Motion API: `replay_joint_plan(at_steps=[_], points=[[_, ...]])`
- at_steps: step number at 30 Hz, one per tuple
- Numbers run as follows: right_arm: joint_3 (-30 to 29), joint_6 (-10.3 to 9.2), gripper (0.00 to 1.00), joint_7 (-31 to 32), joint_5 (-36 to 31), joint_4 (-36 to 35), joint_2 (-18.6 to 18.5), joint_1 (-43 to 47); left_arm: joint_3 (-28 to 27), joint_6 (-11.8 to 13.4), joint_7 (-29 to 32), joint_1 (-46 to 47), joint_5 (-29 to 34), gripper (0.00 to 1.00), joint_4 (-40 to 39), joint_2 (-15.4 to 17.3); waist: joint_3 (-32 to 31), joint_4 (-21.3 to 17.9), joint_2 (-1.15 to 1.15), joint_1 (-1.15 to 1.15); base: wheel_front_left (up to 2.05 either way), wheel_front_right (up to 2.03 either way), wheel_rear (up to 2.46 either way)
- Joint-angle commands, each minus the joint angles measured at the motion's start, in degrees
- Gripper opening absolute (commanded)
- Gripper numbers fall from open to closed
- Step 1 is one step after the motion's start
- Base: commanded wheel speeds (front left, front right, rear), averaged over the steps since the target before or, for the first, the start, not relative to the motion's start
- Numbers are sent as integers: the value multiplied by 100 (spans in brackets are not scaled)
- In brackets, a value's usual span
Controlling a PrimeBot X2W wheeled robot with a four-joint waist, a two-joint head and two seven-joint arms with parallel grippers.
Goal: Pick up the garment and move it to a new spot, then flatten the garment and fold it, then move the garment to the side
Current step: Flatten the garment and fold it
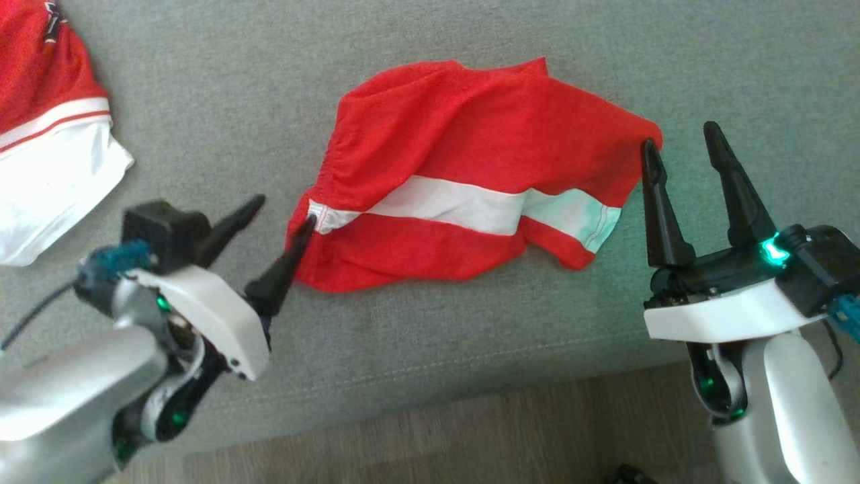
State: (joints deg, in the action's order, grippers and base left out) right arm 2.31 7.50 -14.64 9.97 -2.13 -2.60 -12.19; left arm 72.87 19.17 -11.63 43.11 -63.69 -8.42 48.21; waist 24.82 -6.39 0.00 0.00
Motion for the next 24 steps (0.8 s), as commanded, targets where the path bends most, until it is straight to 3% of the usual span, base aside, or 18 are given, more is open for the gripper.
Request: replay_joint_plan(at_steps=[1, 14, 16, 17, 22, 24], points=[[142, -1, 100, -36, -34, -171, -28, 37, -287, -3, 37, 218, 33, 100, -174, 242, -11, -17, 0, 0, 0, 0, 0], [171, -1, 100, -36, 72, -204, -28, 32, -151, -287, 656, 454, 128, 100, 102, 243, 23, -299, 0, 0, 0, 0, 0], [161, -1, 100, -36, 78, -206, -28, 44, -145, -296, 647, 450, 146, 54, 151, 221, 16, -320, 0, 0, 0, 0, 0], [160, -1, 100, -36, 79, -200, -28, 50, -142, -300, 642, 445, 151, 45, 173, 210, 8, -328, 0, 0, 0, 0, 0], [160, -1, 100, -36, 92, -188, -28, 78, -134, -307, 647, 392, 109, 24, 288, 170, -45, -334, 0, 0, 0, 0, 0], [179, -1, 100, -36, 94, -173, -28, 88, -133, -311, 637, 370, 98, 0, 324, 168, -70, -328, 0, 0, 0, 0, 0]])
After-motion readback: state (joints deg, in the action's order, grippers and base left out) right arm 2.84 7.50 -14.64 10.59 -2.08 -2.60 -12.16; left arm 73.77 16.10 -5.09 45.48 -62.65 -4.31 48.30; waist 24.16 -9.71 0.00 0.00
